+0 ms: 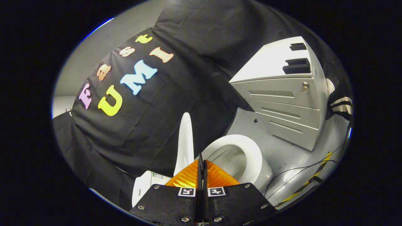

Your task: Open the toilet lid.

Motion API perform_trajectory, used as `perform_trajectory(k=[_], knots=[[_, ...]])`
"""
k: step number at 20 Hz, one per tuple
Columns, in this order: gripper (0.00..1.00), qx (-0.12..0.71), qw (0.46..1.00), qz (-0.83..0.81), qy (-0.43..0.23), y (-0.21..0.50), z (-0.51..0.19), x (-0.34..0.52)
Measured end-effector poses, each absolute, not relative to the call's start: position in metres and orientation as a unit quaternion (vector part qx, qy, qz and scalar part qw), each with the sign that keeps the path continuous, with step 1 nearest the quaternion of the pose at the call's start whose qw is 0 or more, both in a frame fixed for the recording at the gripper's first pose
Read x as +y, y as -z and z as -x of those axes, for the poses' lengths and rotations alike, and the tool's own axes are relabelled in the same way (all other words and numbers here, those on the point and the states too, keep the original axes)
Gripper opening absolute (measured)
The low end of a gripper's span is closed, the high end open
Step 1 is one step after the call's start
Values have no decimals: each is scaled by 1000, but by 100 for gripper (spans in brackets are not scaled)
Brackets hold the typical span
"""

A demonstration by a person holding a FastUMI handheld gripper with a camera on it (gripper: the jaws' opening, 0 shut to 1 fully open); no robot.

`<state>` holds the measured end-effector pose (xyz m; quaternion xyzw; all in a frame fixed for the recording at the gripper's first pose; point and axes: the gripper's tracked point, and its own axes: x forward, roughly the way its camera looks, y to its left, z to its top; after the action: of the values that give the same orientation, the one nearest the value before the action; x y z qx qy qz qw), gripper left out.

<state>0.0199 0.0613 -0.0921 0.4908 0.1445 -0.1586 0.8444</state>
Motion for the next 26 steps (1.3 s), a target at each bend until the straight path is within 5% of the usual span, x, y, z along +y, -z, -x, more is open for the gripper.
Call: perform_trajectory(k=[26], knots=[[0,114,908,-383,123,-6,-35,126]])
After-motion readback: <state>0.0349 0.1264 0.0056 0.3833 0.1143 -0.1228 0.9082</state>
